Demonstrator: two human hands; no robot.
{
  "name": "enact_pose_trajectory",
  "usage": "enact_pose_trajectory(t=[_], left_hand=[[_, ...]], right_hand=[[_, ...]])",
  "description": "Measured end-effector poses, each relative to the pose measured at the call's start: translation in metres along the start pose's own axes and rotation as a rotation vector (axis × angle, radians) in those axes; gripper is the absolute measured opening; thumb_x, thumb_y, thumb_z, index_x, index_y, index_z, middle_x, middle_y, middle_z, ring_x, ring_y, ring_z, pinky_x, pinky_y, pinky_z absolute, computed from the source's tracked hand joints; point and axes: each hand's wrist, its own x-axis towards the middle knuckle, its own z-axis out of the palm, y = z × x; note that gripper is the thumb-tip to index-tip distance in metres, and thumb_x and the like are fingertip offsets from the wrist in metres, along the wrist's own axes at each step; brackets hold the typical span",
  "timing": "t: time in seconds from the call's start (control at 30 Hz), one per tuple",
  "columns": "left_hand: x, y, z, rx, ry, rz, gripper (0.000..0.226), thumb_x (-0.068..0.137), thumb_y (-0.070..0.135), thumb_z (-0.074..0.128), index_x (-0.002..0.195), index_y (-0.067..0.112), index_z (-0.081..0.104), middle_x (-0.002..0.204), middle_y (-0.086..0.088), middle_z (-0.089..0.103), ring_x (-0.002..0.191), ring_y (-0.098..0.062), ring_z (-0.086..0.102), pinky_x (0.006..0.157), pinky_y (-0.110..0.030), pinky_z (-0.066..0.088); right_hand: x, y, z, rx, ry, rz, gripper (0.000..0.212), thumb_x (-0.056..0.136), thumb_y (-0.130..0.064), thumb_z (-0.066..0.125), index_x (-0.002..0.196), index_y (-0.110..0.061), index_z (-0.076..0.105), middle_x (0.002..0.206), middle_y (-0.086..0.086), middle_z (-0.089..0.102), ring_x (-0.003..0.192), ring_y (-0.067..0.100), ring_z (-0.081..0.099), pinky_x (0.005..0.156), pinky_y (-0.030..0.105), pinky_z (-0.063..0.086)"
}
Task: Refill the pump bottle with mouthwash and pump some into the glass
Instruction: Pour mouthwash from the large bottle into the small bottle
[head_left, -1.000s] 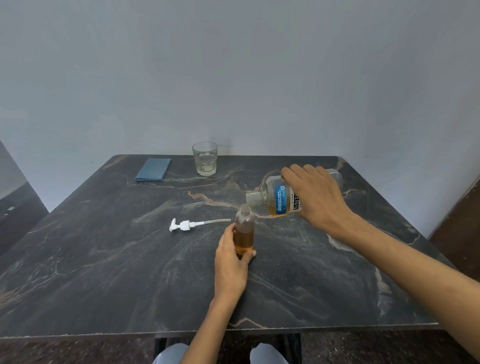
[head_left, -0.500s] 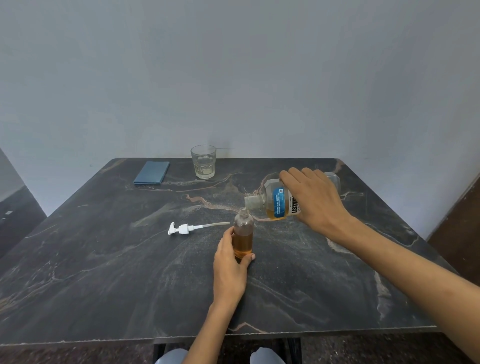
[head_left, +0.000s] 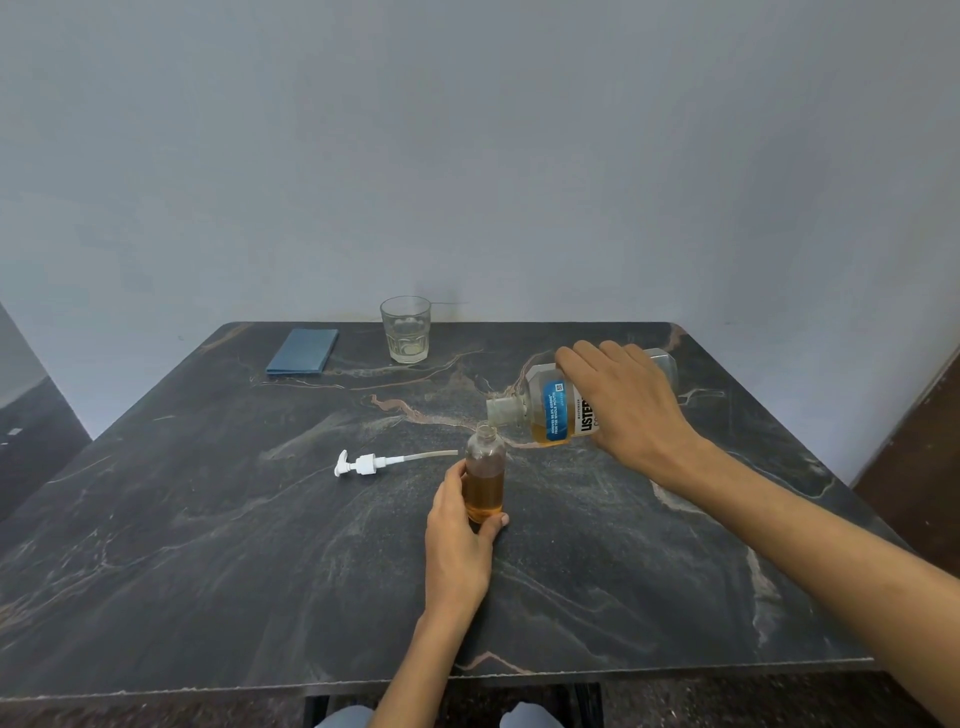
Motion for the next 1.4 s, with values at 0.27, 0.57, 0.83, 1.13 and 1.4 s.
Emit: enact_pose_trajectory(t=[0.27, 0.57, 0.83, 1.13, 1.4], left_hand=[[0.0001, -0.0002, 0.0001, 0.001, -0.002, 0.0, 0.067, 0.077, 0.008, 0.074, 0.135, 0.019, 0.041, 0.127, 0.002, 0.056, 0.119, -0.014, 0.052, 0.104, -0.041, 0.043], [-0.0001, 0.0005, 0.0001, -0.002, -0.006, 0.002, 0.067, 0.078, 0.009, 0.074, 0.135, 0.021, 0.041, 0.127, 0.003, 0.056, 0.118, -0.013, 0.053, 0.104, -0.04, 0.044], [0.0005, 0.0004, -0.0001, -0.004, -0.005, -0.008, 0.068, 0.077, 0.009, 0.074, 0.135, 0.023, 0.04, 0.128, 0.003, 0.056, 0.119, -0.013, 0.052, 0.105, -0.041, 0.043], [0.0004, 0.0011, -0.0001, -0.005, -0.004, -0.009, 0.067, 0.077, 0.009, 0.074, 0.134, 0.024, 0.041, 0.128, 0.003, 0.055, 0.119, -0.014, 0.052, 0.105, -0.042, 0.043], [0.0004, 0.001, -0.0001, -0.011, -0.005, -0.001, 0.067, 0.077, 0.008, 0.074, 0.134, 0.02, 0.041, 0.127, 0.002, 0.055, 0.118, -0.014, 0.053, 0.104, -0.041, 0.044]], right_hand=[[-0.0006, 0.0001, -0.001, -0.027, -0.004, -0.006, 0.063, 0.071, -0.016, 0.078, 0.122, -0.023, 0.04, 0.114, -0.002, 0.053, 0.092, 0.014, 0.045, 0.083, 0.027, 0.038], [-0.0012, 0.0018, -0.0001, -0.014, 0.005, -0.011, 0.061, 0.07, -0.014, 0.077, 0.12, -0.021, 0.041, 0.11, -0.001, 0.053, 0.083, 0.012, 0.035, 0.076, 0.025, 0.031], [-0.0003, 0.001, -0.0014, -0.025, 0.001, -0.01, 0.063, 0.07, -0.016, 0.078, 0.121, -0.022, 0.042, 0.112, -0.001, 0.054, 0.089, 0.015, 0.045, 0.081, 0.028, 0.038], [0.0007, 0.0006, -0.0018, -0.019, -0.001, -0.011, 0.063, 0.073, -0.016, 0.077, 0.124, -0.023, 0.04, 0.118, -0.001, 0.053, 0.096, 0.015, 0.046, 0.086, 0.028, 0.039], [-0.0001, 0.0016, 0.0003, -0.042, 0.0, -0.012, 0.063, 0.07, -0.013, 0.077, 0.121, -0.022, 0.041, 0.11, -0.002, 0.054, 0.089, 0.015, 0.046, 0.08, 0.028, 0.038]])
